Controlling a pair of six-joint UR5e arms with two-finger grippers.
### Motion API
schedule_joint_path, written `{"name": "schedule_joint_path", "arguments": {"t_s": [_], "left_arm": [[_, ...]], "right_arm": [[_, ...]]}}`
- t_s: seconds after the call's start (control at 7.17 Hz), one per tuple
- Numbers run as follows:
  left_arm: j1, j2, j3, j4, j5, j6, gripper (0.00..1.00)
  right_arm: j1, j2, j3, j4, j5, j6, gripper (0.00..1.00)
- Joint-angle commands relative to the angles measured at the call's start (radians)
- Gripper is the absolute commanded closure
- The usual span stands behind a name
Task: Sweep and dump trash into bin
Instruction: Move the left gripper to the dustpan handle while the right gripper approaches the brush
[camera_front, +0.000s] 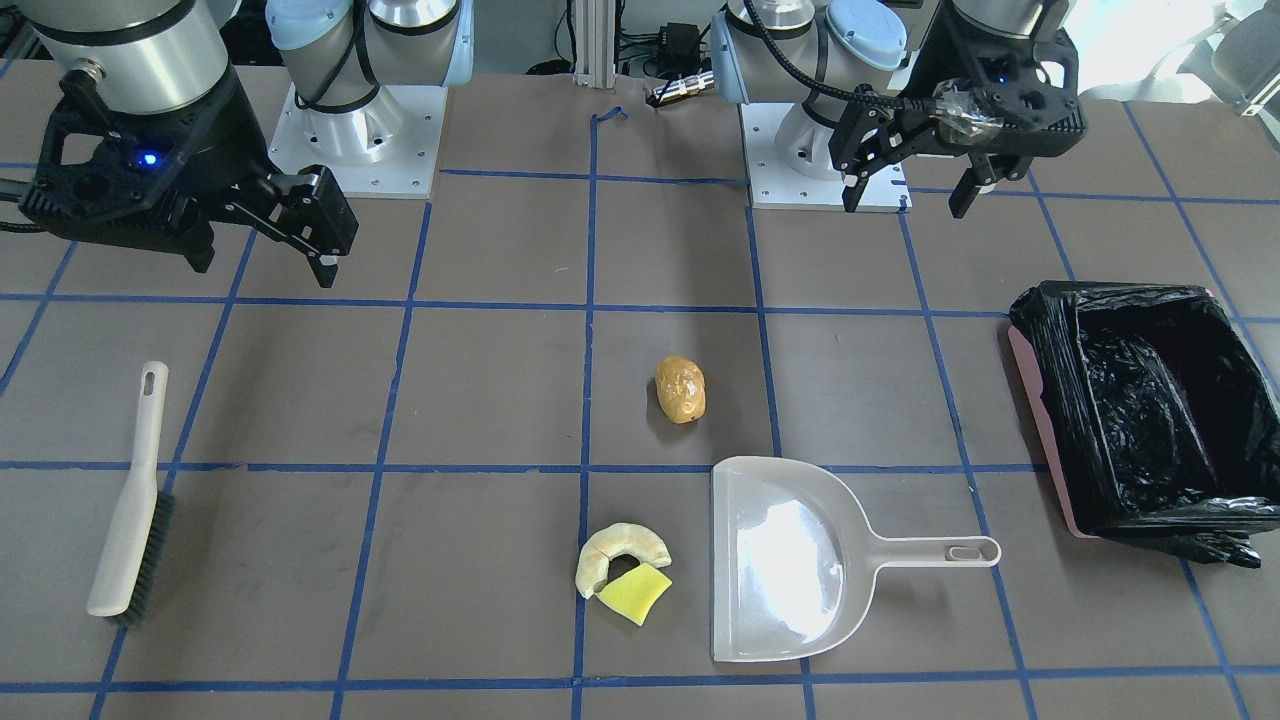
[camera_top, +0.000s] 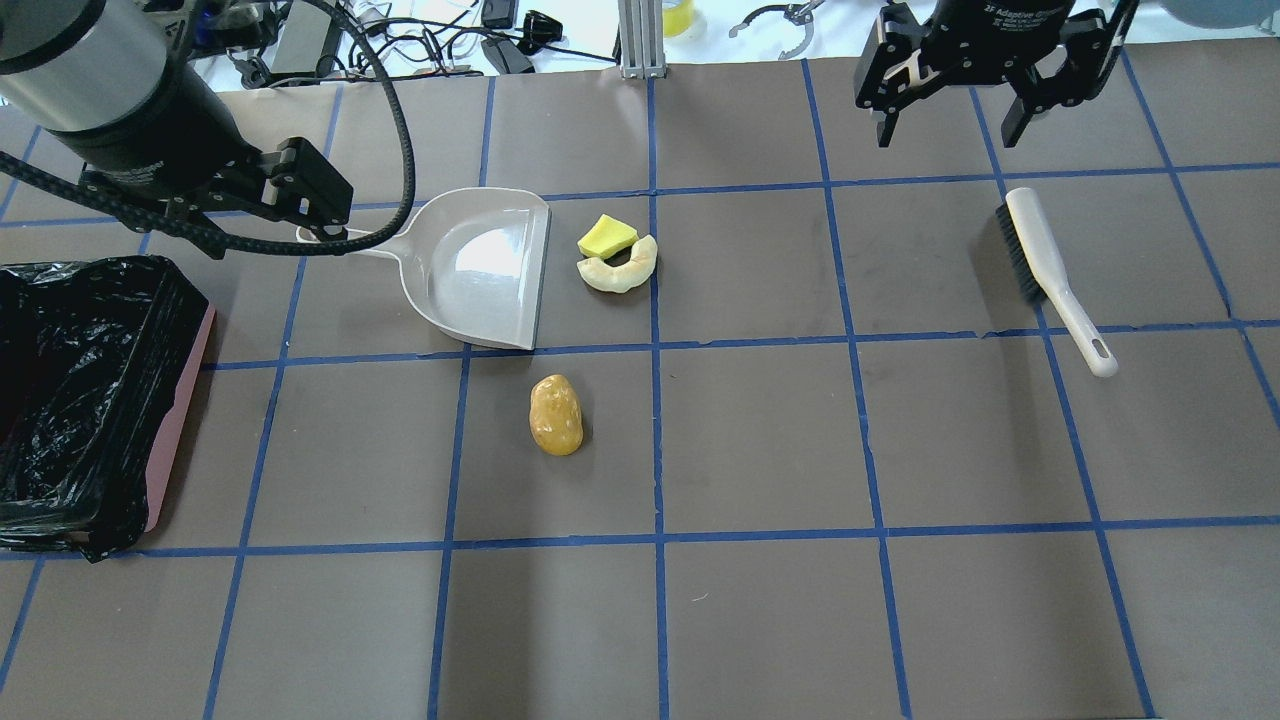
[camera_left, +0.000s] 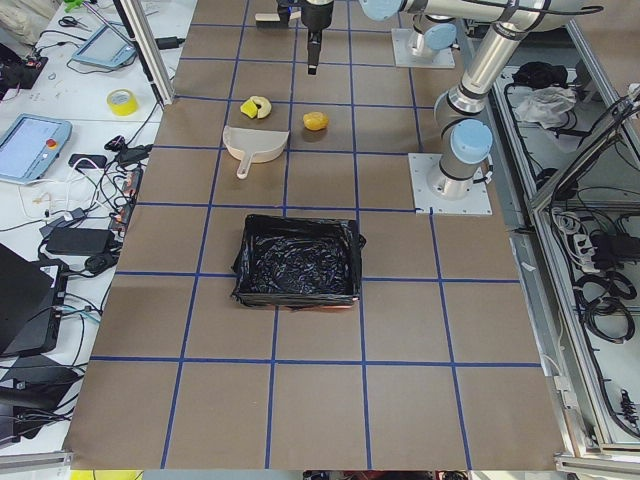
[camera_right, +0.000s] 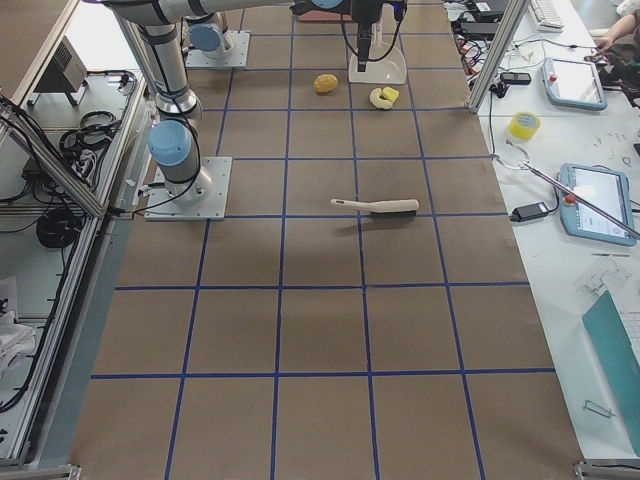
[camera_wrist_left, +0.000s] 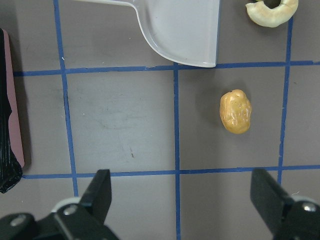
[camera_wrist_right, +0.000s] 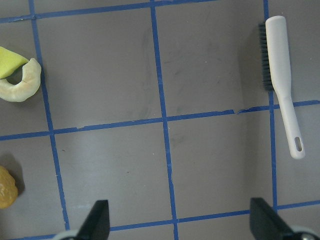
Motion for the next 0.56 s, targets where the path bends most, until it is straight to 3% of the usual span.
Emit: {"name": "schedule_joint_path", "arguments": {"t_s": [0.0, 0.42], "left_arm": [[0.000, 0.000, 0.000, 0.000, 0.000, -0.001, 0.00], [0.000, 0.000, 0.000, 0.000, 0.000, -0.002, 0.00]], "right_arm": [[0.000, 0.000, 0.000, 0.003, 0.000, 0.002, 0.00], [-0.021, 0.002, 0.041, -0.003, -0.002, -0.032, 0.00]]}}
